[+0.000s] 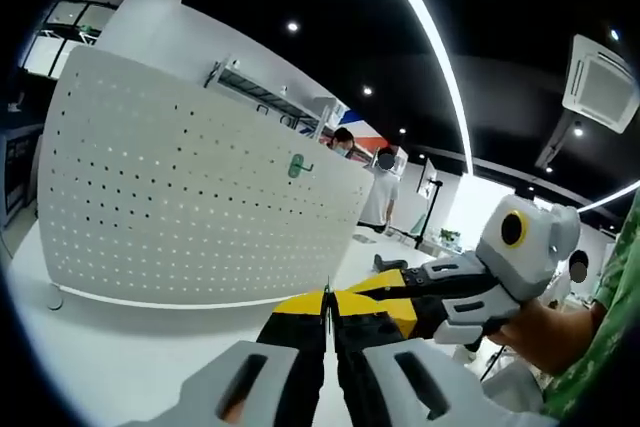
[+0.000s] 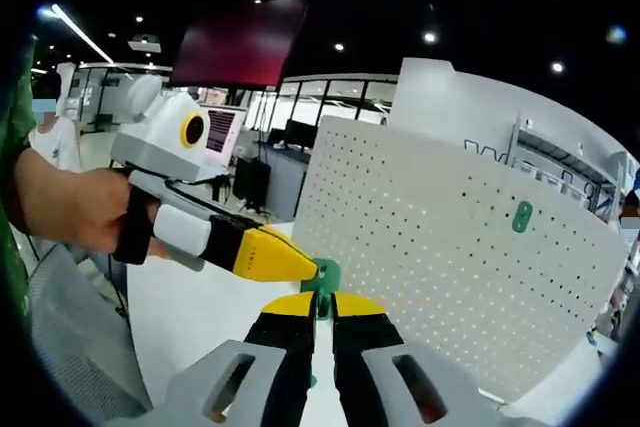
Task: Insert the hook assembly into the mounting plate slot until the hook locks in place.
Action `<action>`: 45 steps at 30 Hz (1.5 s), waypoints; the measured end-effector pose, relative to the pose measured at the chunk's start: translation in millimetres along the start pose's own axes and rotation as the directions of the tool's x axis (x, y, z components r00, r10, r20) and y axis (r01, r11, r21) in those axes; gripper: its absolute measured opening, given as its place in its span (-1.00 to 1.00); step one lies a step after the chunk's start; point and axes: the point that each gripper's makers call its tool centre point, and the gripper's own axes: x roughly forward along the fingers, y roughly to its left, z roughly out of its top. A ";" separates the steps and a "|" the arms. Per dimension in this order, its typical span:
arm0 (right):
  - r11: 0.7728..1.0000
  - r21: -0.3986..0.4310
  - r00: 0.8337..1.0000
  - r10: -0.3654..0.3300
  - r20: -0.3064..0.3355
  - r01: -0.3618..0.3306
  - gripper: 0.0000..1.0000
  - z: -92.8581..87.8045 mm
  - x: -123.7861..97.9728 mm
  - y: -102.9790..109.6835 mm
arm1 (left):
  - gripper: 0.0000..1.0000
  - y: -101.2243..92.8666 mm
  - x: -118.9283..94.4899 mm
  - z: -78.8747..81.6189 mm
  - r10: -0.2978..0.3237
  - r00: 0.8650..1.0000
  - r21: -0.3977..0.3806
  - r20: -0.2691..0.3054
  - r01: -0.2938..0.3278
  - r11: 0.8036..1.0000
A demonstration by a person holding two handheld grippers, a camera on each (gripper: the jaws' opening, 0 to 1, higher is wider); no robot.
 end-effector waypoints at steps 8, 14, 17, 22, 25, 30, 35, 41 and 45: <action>1.000 -0.010 1.000 -0.004 0.006 0.004 -0.93 1.8 -0.6 0.3 | -0.97 -2.8 -0.2 -0.1 -0.004 1.000 0.001 0.001 0.004 1.000; 1.000 -0.018 1.000 -0.003 0.008 0.004 -0.94 2.8 -0.8 0.5 | -0.97 -3.0 -0.5 0.6 -0.005 1.000 -0.002 0.004 0.005 1.000; 1.000 -0.026 1.000 -0.004 0.007 0.004 -0.95 2.7 -0.6 0.6 | -0.97 -2.8 -0.1 0.4 -0.006 1.000 -0.003 0.003 0.006 1.000; 1.000 -0.030 1.000 -0.003 0.006 0.004 -0.96 2.1 -0.2 0.0 | -0.97 -2.4 0.8 0.3 -0.006 1.000 -0.002 0.001 0.006 1.000; 0.999 -0.032 1.000 -0.005 0.004 0.005 -0.96 1.6 0.0 -0.3 | -0.97 -2.3 1.4 -0.1 -0.007 1.000 -0.002 0.000 0.007 1.000; 1.000 -0.028 1.000 -0.004 0.002 0.004 -0.97 0.8 0.3 -0.4 | -0.97 -2.0 1.7 -0.8 -0.007 1.000 0.000 -0.002 0.007 1.000; 1.000 -0.010 1.000 -0.002 0.004 0.002 -0.97 0.6 0.7 -0.3 | -0.96 -2.1 1.4 -0.7 -0.011 1.000 0.019 -0.003 0.011 1.000; 1.000 0.002 1.000 -0.003 0.003 0.003 -0.97 -0.4 1.1 -0.9 | -0.95 -3.1 1.9 -1.1 -0.016 1.000 0.063 -0.006 0.017 0.998; 1.000 0.002 1.000 -0.004 -0.002 0.004 -0.97 -1.4 1.0 -0.9 | -0.94 -5.7 2.2 -1.7 -0.029 1.000 0.077 -0.011 0.030 0.997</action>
